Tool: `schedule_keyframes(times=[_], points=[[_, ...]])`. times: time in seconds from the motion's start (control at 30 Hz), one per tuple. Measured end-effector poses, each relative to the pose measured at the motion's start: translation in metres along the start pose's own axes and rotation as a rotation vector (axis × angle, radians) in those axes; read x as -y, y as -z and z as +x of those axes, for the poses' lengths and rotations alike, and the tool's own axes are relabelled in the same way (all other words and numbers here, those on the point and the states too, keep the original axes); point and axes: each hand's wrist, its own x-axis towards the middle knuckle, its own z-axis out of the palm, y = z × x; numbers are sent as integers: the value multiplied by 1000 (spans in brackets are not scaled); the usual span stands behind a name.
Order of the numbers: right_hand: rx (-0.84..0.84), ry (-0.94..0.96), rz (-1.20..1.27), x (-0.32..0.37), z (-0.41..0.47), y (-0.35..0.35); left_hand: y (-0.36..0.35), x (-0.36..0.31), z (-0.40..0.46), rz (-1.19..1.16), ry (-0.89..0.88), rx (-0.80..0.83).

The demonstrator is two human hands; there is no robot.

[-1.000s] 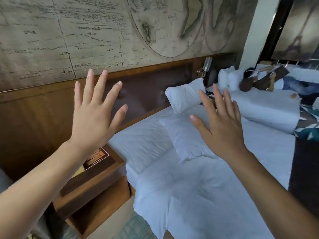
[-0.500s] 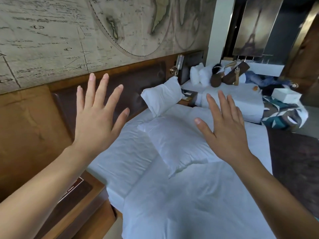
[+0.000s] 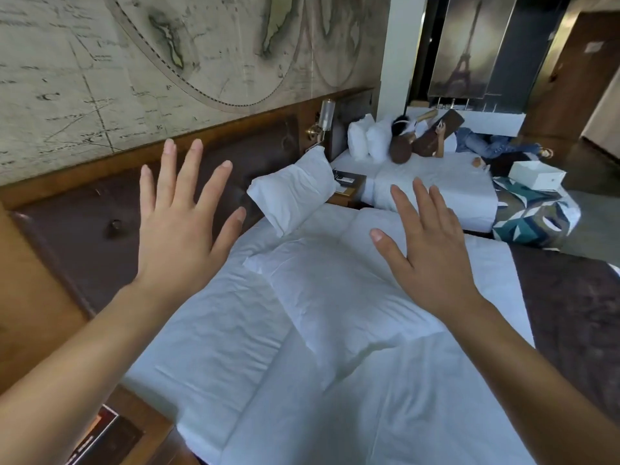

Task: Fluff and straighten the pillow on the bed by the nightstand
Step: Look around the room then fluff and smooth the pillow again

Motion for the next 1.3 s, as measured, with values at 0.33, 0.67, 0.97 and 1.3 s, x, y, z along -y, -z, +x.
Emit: schedule_keyframes(times=[0.33,0.67,0.97,1.3], points=[[-11,-190,-163,3,35,-33,-110,27,60,-199,-104,77],[46,-449,-203,6,21,-76,-215,45,85,-355,-151,194],[155,-620,-137,-62,-22,-129,-285,-16,57,-445,-193,382],[342,-771,-43,-207,-86,-215,-386,-122,7,-429,-91,626]])
